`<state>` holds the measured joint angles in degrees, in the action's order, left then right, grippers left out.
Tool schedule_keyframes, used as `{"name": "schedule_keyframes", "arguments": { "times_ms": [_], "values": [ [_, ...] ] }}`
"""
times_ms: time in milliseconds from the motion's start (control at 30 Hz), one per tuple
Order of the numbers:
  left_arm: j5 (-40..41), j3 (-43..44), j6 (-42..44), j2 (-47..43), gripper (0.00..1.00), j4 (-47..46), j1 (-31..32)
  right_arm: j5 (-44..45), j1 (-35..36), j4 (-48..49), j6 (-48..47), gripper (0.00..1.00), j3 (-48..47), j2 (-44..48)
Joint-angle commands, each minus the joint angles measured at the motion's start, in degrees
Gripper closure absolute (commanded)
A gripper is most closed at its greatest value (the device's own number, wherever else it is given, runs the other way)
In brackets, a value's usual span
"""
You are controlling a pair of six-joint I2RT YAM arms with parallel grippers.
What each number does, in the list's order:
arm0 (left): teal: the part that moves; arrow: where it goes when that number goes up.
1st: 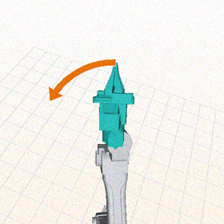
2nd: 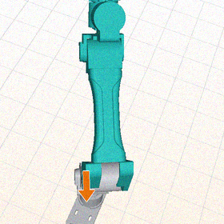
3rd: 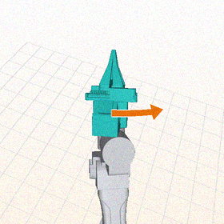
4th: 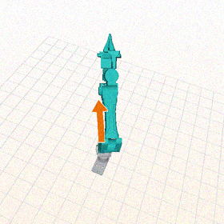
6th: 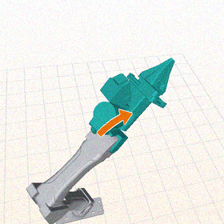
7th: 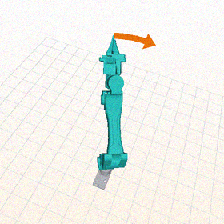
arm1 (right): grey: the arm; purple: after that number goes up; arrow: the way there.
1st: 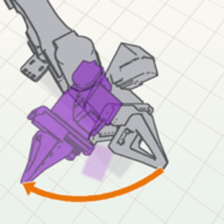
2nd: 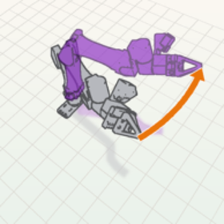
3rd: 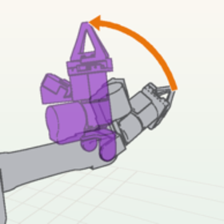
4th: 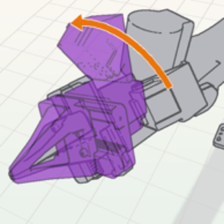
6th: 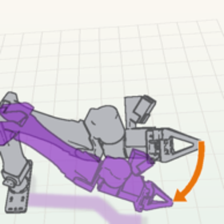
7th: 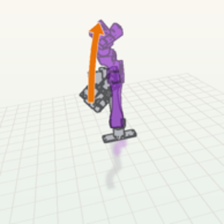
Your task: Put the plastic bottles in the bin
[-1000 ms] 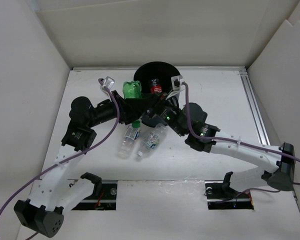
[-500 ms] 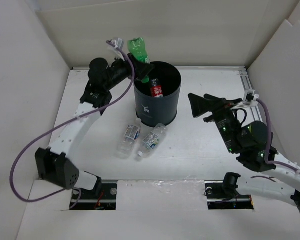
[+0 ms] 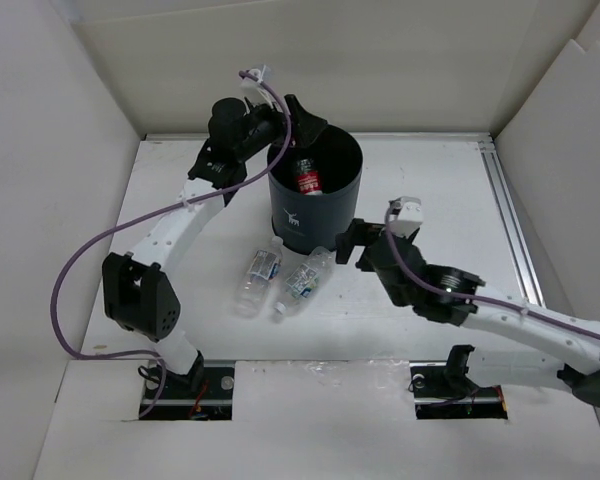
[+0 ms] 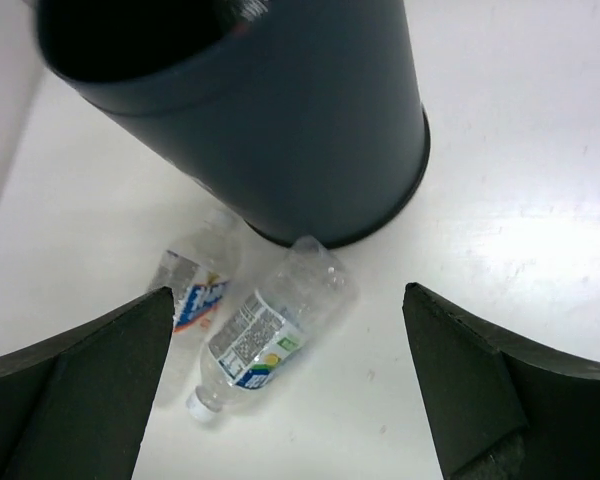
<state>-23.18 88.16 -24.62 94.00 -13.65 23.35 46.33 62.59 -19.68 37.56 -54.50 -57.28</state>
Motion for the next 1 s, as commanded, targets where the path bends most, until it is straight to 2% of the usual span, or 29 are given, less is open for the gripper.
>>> {"name": "schedule_keyframes", "arguments": {
  "times_ms": [0,67,100,133,200,333,433,633,867,967],
  "values": [
    [-1.5,2.7,0.1,-4.8,0.0,-2.4,0.1,0.6,-0.4,-7.8,15.4,0.0,-3.8,-8.3],
    [0.1,1.2,-0.4,-8.8,0.0,1.0,0.6,0.6,-0.4,-14.0,20.7,0.0,-8.2,-15.9],
    [3.7,0.4,-0.4,-10.6,0.0,2.4,0.6,0.0,-0.4,-15.5,23.5,0.0,-9.6,-18.3],
    [5.7,-0.3,-0.9,-12.4,0.0,4.1,0.6,0.0,-0.4,-18.2,29.7,0.0,-11.7,-20.6],
    [11.7,-3.2,-1.0,-18.5,0.0,9.9,0.6,0.0,-0.4,-18.2,32.7,0.0,-12.9,-26.0],
    [17.5,-8.5,-1.0,-27.8,0.0,17.9,0.6,-3.6,-0.4,-16.4,37.4,0.0,-15.4,-32.6],
    [18.3,-10.6,-0.3,-33.0,0.0,24.3,0.6,-4.3,-0.4,-15.9,40.7,0.0,-16.5,-37.1],
    [13.7,-21.0,-0.2,-44.8,0.0,24.4,0.6,-3.6,-1.1,-10.5,41.3,0.01,-17.0,-43.9],
    [11.6,-26.0,1.8,-47.7,0.0,26.3,0.6,-2.9,-4.0,-10.3,42.3,0.02,-20.3,-53.8],
    [11.1,-26.8,1.8,-47.7,0.0,26.3,0.6,-3.6,-4.5,-10.3,43.1,0.04,-20.3,-54.3]
  ]
}}
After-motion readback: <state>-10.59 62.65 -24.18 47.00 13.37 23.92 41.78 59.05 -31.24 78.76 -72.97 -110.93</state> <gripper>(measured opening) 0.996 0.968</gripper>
